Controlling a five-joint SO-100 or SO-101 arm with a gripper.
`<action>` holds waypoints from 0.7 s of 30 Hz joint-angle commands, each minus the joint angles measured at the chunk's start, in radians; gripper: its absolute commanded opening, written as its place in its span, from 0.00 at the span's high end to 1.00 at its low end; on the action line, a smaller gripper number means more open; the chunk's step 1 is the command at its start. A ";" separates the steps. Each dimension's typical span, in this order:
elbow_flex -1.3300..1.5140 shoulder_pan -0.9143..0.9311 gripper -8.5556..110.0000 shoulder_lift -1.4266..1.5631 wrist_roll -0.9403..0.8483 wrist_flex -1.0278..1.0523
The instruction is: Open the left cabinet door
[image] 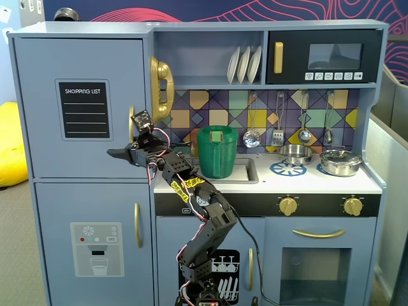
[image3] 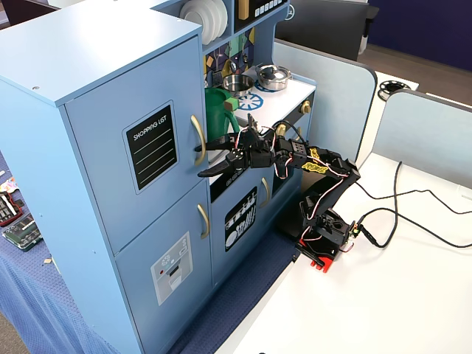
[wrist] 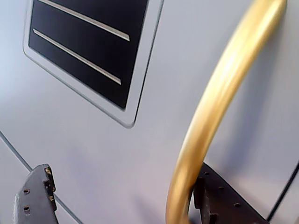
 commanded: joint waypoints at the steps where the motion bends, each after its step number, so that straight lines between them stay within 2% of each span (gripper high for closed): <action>1: -0.075 -0.063 0.67 0.028 -0.025 -0.031; 11: 0.038 -0.250 0.69 0.216 -0.084 -0.014; 21: 0.155 -0.221 0.71 0.479 -0.025 0.109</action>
